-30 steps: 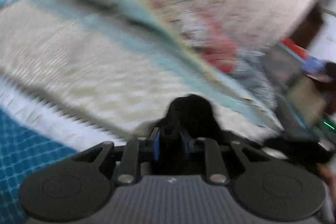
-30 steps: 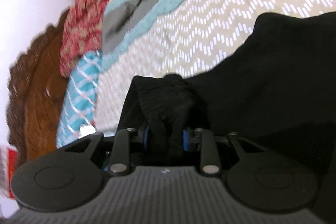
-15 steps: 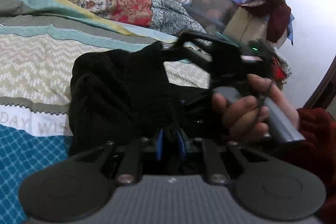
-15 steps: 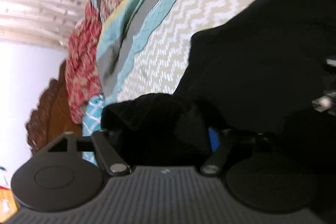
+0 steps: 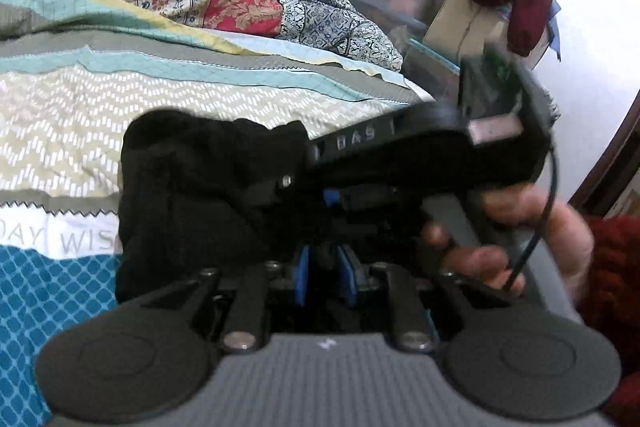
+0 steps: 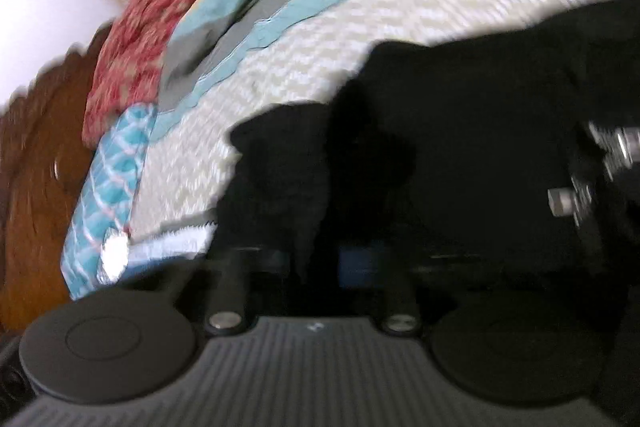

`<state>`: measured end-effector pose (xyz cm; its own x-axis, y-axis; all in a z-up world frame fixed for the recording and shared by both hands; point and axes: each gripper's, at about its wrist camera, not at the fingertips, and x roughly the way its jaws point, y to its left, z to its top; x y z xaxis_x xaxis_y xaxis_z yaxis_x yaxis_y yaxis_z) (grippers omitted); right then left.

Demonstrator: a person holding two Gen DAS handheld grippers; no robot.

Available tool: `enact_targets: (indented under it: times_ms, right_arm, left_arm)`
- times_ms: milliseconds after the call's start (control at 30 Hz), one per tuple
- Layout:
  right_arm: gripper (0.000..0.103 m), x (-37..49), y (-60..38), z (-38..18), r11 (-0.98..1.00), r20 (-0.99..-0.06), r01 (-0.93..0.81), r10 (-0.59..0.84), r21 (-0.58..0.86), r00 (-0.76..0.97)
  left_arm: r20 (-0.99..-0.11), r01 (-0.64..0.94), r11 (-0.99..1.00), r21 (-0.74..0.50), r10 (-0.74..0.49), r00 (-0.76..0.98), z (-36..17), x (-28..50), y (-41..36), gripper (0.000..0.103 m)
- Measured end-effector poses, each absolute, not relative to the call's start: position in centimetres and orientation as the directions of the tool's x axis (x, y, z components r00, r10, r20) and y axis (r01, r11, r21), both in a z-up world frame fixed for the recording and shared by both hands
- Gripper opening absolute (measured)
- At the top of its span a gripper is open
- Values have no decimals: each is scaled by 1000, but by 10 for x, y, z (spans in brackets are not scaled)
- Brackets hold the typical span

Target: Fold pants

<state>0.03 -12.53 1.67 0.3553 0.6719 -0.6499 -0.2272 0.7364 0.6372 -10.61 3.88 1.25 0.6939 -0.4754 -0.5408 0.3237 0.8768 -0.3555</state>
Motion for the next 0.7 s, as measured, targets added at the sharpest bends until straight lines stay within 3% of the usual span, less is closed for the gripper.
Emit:
enact_targets:
  times_ms: [200, 300, 367, 433, 467, 567, 700]
  right_arm:
    - [22, -12, -134, 67, 738, -562, -479, 673, 475, 481]
    - [24, 2, -150, 52, 786, -611, -448, 615, 425, 499]
    - [32, 11, -161, 31, 835, -661, -393, 547, 386, 514]
    - [56, 16, -170, 14, 885, -700, -308, 465, 350, 542]
    - [59, 16, -177, 11, 891, -700, -271, 454, 364, 552]
    - [60, 11, -194, 21, 876, -666, -259, 479, 407, 573]
    - [60, 3, -214, 50, 856, -566, -255, 494, 450, 660]
  left_arm:
    - [-471, 373, 838, -399, -536, 700, 37, -101, 32, 19]
    - [-510, 388, 837, -387, -544, 666, 29, -86, 10, 19]
    - [-544, 408, 819, -404, -573, 612, 14, -72, -8, 21]
    - [-599, 410, 806, -427, -591, 540, -4, -60, -22, 21]
    - [-620, 415, 806, -422, -591, 516, -10, -59, -27, 20]
    - [-625, 454, 796, -400, -599, 500, -5, -70, -26, 27]
    - [-506, 431, 754, -496, -654, 562, 25, -89, 26, 35]
